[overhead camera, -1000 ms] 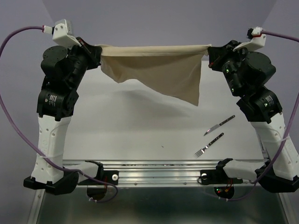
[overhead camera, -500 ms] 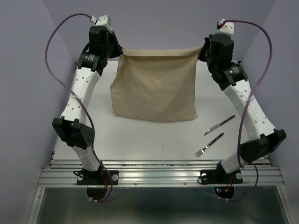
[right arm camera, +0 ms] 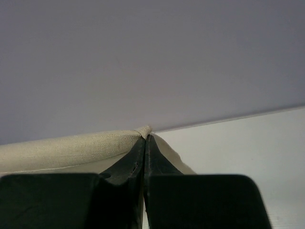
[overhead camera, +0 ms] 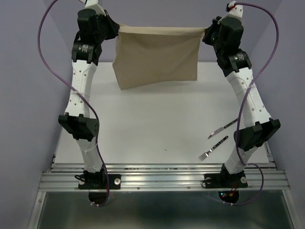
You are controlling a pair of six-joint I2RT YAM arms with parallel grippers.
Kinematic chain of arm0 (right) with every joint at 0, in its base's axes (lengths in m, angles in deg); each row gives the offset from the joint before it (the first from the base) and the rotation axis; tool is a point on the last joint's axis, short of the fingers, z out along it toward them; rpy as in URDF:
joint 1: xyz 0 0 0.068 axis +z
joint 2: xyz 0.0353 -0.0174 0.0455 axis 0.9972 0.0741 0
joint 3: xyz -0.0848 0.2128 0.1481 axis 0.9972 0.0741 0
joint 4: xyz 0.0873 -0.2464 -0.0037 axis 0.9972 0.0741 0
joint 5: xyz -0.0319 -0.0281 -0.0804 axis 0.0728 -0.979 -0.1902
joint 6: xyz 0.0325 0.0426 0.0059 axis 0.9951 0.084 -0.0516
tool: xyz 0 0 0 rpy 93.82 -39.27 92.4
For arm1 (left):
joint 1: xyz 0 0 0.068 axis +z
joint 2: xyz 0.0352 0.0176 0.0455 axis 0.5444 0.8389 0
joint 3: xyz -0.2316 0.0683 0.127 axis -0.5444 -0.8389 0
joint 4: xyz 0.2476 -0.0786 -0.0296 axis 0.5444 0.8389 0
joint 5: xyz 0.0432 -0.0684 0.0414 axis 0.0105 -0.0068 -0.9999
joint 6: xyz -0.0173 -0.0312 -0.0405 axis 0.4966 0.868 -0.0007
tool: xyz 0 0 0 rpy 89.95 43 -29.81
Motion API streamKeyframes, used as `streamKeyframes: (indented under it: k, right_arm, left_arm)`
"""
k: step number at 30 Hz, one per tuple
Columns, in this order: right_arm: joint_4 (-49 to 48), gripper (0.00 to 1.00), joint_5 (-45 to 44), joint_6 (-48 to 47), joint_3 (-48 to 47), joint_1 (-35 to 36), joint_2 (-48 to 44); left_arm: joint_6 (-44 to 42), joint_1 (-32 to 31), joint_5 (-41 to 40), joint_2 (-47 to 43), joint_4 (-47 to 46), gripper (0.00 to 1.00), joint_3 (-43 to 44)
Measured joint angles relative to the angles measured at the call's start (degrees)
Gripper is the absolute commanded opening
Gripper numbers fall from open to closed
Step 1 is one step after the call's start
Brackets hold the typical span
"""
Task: Fold the napkin into a case and place the utensils inside
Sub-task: Flatten out the crumpled napkin at the center of the board.
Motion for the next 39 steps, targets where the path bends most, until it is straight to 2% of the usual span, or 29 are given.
streamKeyframes:
  k: [4, 7, 10, 14, 15, 16, 17, 18, 19, 20, 21, 22, 24, 33, 39]
  right_arm:
    - [-2.7, 0.01, 0.8, 0.7, 5.3, -0.1, -4.3]
    - [-4.9, 0.01, 1.9, 1.9, 16.1, -0.1, -11.6]
    - [-7.1, 0.01, 3.5, 3.1, 27.2, -0.1, -18.6]
    - [-9.4, 0.01, 5.2, 6.2, 44.0, 0.0, -27.9]
    - [-10.6, 0.01, 5.9, 7.2, 49.4, 0.0, -30.0]
    - [-10.6, 0.01, 6.7, 8.2, 53.6, -0.1, -31.6]
    - [-11.0, 0.01, 7.5, 9.2, 57.7, -0.1, -32.7]
    - [-11.3, 0.04, 8.1, 10.1, 61.2, -0.1, -33.4]
    - [-10.9, 0.11, 9.2, 11.3, 65.6, -0.1, -34.0]
    - [-10.5, 0.2, 9.6, 11.8, 68.6, -0.1, -34.1]
    - [-10.3, 0.41, 10.0, 12.6, 71.2, -0.2, -34.1]
    - [-9.6, 0.53, 10.1, 13.4, 74.4, -0.4, -34.1]
    - [-7.0, 0.58, 10.0, 14.7, 78.6, -0.6, -34.1]
    - [-3.0, 0.59, 8.4, 17.3, 80.7, -0.6, -36.7]
    - [-2.6, 0.59, 9.4, 18.0, 80.7, -0.6, -36.7]
  left_arm:
    - [-0.5, 0.2, 1.5, -6.0, -2.7, 0.0, -7.1]
    - [-0.9, 0.1, 2.7, -12.3, -4.0, 0.0, -16.2]
    - [-1.2, -0.1, 4.0, -21.9, -7.4, 0.0, -30.6]
    - [-0.3, -0.8, 5.6, -35.5, -13.1, 0.0, -55.0]
    - [-0.1, -0.9, 5.8, -37.4, -13.4, 0.04, -58.2]
    - [0.7, -1.0, 6.2, -39.8, -14.6, 0.13, -64.4]
    - [1.3, -1.1, 6.4, -41.7, -15.8, 0.38, -69.5]
    - [2.3, -1.2, 6.7, -42.8, -16.0, 0.53, -74.7]
    - [3.3, -1.2, 6.9, -43.1, -16.4, 0.67, -78.8]
    - [4.0, -1.2, 6.8, -43.0, -16.3, 0.76, -81.5]
    - [5.4, -1.1, 6.7, -42.6, -15.5, 0.82, -85.7]
    - [5.6, -1.0, 6.6, -42.2, -14.7, 0.82, -87.5]
    - [7.6, -0.9, 5.6, -42.0, -12.4, 0.79, -90.6]
    - [12.7, -0.9, -1.7, -42.1, -8.3, 0.57, -90.1]
    - [19.1, -0.9, -12.2, -42.1, -0.8, 0.56, -90.8]
